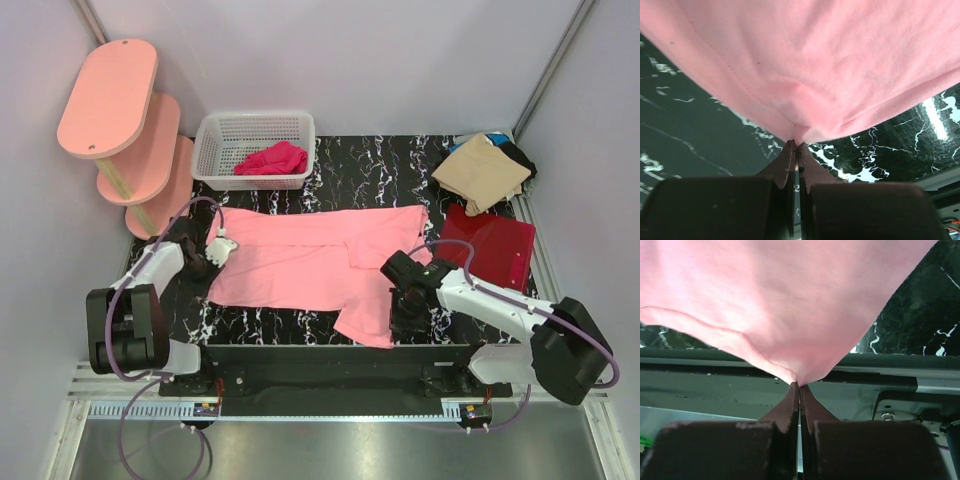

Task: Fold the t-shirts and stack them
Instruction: Grap the side of the flattened tshirt closest away from the robot with both arms, then fold the other side of the tshirt into a rectangle

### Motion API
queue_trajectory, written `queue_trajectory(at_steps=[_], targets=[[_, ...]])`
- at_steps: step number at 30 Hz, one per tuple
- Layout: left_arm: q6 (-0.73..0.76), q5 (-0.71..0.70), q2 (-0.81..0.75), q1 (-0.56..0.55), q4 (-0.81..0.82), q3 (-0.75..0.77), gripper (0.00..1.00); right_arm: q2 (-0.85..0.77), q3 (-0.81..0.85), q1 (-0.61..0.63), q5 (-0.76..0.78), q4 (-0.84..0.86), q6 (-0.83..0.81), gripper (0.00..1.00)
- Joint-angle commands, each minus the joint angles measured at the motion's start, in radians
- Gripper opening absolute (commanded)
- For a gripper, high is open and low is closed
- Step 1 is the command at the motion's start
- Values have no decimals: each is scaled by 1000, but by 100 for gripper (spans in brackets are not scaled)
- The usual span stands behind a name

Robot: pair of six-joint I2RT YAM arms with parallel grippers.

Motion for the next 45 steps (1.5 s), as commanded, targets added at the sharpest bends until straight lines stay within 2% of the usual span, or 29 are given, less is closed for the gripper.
queue_trajectory(at_steps=[1,13,24,34,45], targets=[[13,18,-45,11,-41,88,0,-62,80,6,40,-99,-17,0],[113,-29,-199,57,-132,7,0,-199,104,6,17,-308,-10,0],[144,-37,-293,62,-196,-14,0,-240,144,7,-25,-368,7,0],[133,-22,-221,65,-203,134,0,-136,354,4,102,-383,-31,0],[118,-15,-78,68,-186,266,0,-42,477,-56,198,-353,-86,0]])
